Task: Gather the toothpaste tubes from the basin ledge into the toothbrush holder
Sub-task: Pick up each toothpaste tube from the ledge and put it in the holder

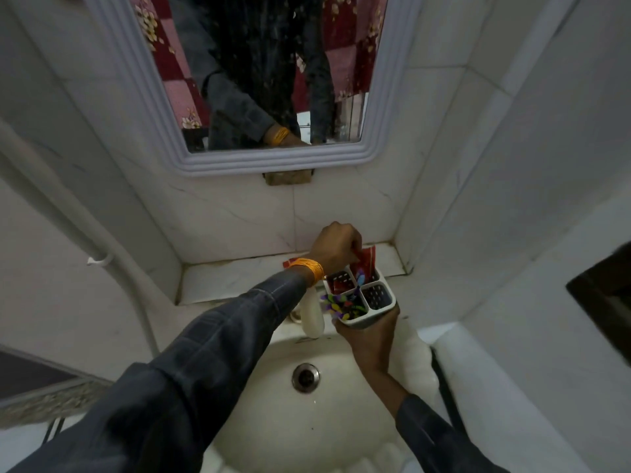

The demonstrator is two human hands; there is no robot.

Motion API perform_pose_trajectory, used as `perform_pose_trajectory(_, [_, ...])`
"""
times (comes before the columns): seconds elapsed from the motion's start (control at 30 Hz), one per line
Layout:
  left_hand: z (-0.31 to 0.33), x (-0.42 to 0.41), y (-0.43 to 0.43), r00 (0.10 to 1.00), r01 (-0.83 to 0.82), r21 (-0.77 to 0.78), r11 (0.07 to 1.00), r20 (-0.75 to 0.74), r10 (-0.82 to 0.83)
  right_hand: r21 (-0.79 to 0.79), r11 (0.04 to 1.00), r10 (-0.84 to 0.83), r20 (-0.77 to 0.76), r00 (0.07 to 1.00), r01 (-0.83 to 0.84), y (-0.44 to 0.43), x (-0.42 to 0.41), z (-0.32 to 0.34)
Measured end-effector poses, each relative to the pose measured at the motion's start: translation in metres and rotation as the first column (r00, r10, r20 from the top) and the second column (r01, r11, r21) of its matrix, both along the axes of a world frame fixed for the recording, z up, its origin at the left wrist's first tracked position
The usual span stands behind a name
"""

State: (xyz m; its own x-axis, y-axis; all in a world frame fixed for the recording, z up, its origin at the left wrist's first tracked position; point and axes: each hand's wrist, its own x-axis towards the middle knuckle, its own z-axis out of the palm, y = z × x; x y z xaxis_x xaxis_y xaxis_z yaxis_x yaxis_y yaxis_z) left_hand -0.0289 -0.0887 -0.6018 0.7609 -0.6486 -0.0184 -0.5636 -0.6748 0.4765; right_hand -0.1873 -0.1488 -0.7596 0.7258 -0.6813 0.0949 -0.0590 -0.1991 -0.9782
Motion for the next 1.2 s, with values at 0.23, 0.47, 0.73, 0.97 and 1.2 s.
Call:
perform_pose_trajectory(0.23, [-0.008, 0.001, -0.006, 0.997, 0.031, 0.181, 0.983, 0.065, -0.044, -0.032, 0.999, 0.036, -0.008, 0.999, -0.036, 0.002, -0.001, -0.005])
perform_pose_trajectory(0.47, [-0.009, 0.004, -0.009, 0.998, 0.063, 0.216, 0.974, -0.002, -0.064, -0.025, 0.999, 0.037, -0.023, 0.999, -0.037, 0.0, 0.0, -0.006])
perform_pose_trajectory(0.73, [-0.024, 0.039, 0.083, 0.958, -0.171, 0.053, 0.984, -0.225, 0.179, 0.071, 0.997, 0.041, 0.007, 0.999, -0.042, 0.003, -0.003, 0.004])
perform_pose_trajectory(0.97, [-0.109, 0.015, 0.174, 0.939, -0.232, 0.457, 0.859, -0.124, 0.32, 0.045, 0.998, 0.038, -0.001, 0.999, -0.038, 0.009, -0.004, 0.006])
perform_pose_trajectory(1.2, [-0.124, 0.008, 0.176, 0.983, -0.161, 0.511, 0.844, 0.003, 0.185, 0.015, 0.999, 0.03, -0.01, 1.0, -0.03, 0.005, -0.002, 0.001])
